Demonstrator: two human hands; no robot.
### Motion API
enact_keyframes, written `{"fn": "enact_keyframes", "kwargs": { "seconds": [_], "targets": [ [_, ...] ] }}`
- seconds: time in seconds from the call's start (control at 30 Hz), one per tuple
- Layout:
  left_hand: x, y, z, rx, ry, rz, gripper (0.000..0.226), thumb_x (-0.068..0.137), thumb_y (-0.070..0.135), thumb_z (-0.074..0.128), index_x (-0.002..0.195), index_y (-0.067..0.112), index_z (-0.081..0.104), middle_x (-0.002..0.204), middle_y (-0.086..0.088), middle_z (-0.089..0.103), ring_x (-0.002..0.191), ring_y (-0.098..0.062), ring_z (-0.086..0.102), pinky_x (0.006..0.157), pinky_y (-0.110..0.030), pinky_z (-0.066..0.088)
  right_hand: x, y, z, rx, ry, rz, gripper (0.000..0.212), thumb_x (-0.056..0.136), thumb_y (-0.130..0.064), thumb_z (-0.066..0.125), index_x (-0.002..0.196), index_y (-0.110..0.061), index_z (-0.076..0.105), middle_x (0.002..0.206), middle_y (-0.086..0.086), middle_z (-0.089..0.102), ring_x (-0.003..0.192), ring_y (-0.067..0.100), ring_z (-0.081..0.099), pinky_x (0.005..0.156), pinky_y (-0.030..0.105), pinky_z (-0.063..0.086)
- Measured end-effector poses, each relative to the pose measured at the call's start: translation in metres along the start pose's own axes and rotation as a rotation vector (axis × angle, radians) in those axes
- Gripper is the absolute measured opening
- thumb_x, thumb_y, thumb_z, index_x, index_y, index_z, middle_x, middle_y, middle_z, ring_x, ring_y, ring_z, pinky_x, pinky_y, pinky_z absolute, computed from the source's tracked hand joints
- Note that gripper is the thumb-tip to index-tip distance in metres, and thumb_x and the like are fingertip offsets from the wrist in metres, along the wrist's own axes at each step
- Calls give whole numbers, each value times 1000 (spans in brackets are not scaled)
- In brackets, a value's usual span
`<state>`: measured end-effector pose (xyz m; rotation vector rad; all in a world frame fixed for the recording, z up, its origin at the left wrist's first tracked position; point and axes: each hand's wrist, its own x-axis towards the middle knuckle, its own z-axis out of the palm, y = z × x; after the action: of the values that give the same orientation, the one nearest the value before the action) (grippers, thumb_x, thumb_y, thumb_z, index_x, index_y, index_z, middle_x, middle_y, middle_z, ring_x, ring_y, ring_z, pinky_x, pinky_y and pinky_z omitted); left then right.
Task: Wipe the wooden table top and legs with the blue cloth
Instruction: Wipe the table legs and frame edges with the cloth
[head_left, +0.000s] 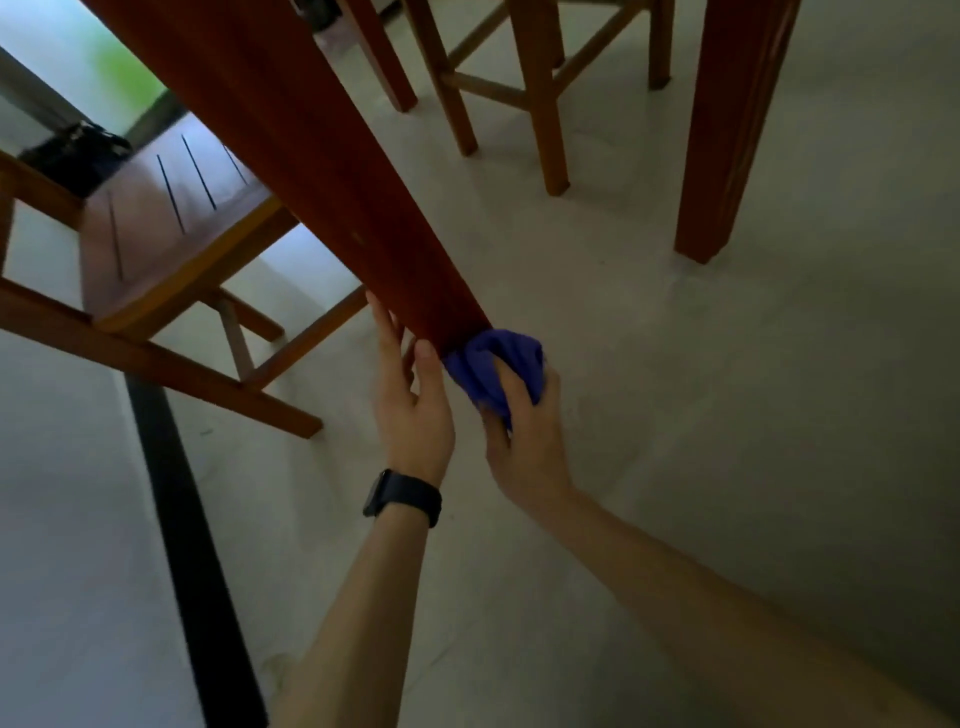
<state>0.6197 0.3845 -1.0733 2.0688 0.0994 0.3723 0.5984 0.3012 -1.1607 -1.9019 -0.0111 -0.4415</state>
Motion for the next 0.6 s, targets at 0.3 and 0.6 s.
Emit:
{"fn": "enact_keyframes", "kwargs": {
  "seconds": [0.3,0.6],
  "targets": [
    [0,-4,5,144,27,24,56,106,40,33,155,43,6,155,15,36,128,17,37,104,-13,35,-42,99,10,-149,-336,451,26,100,-16,48,125,-15,54,117,19,54,102,36,54,83,39,43],
    [-2,-2,14,231,114,72,57,105,45,29,156,38,5,146,2,52,123,-27,58,100,-49,50,-26,64,25,-46,-111,278,56,102,-36,44,151,-15,27,149,23,30,125,35,47,98,40,48]
  ]
}}
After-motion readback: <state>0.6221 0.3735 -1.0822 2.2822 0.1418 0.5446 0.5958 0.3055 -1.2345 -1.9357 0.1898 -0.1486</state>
